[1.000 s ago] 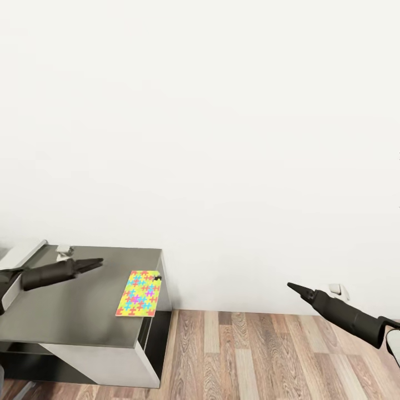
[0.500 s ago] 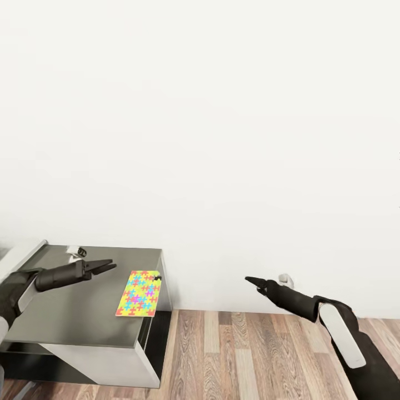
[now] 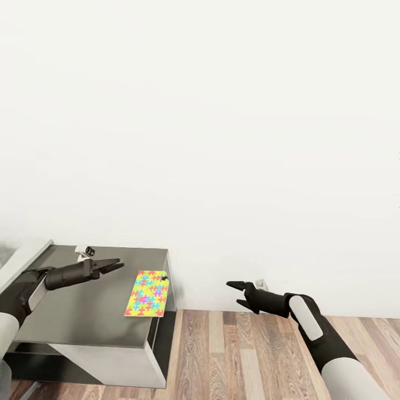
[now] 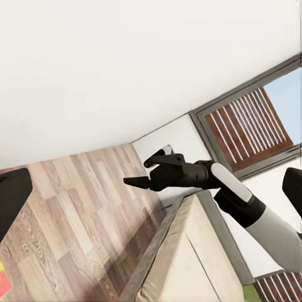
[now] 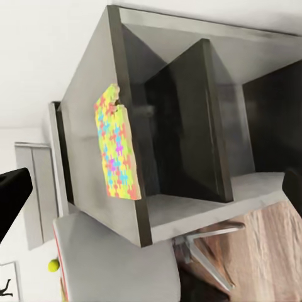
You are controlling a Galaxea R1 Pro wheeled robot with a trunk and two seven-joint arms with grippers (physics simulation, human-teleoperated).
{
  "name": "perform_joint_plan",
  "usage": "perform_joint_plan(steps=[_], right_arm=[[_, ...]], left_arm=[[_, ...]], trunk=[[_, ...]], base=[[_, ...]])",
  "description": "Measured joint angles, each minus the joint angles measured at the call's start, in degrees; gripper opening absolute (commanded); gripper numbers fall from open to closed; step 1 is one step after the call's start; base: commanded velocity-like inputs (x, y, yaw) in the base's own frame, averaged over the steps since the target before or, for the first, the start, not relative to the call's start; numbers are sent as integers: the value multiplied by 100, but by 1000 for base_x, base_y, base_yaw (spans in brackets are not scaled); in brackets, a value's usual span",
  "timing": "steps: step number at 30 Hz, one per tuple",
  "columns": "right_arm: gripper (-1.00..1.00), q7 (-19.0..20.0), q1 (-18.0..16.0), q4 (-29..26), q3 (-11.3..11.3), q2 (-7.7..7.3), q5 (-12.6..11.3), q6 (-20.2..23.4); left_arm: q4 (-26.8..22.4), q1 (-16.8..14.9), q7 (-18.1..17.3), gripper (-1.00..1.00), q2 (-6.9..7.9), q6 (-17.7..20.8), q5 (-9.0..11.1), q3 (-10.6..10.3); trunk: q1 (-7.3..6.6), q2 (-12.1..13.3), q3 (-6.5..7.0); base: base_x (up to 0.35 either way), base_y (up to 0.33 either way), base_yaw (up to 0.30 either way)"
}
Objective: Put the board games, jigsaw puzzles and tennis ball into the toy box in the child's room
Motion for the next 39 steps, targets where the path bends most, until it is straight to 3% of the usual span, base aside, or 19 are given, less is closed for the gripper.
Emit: perform_joint_plan(steps=[18,22,25,26,30,34,39], right_arm=[[100,74,-3,24,-14,4,-5,0],[100,81,-4,28,-7,17,-5,-10],[100,92,-4,31,-2,39,-20,-91],[100,113,-5,38,-1,45,-31,-145],[100,244,-16,68,5,54,-22,-276],[100,450,-21,52,20,43,8,-370],[100,764,-17,26,37,29,32,-445]], left_arm=[[-7,22,0,100,-36,-13,0,-9],[-150,33,0,100,-159,-4,5,-19],[-539,147,-1,100,-438,115,0,-37],[-842,246,-2,100,-589,266,-13,-43],[-1847,559,-4,100,-923,758,-92,-59],[-2834,921,170,100,-1050,1116,-186,-28],[-3390,1128,356,100,-1100,1294,-219,-21]], trunk=[[0,0,0],[0,0,0],[0,0,0],[0,0,0],[0,0,0],[0,0,0],[0,0,0]], base=[[0,123,0],[0,18,0],[0,6,0],[0,3,0],[0,1,0],[0,0,0],[0,0,0]])
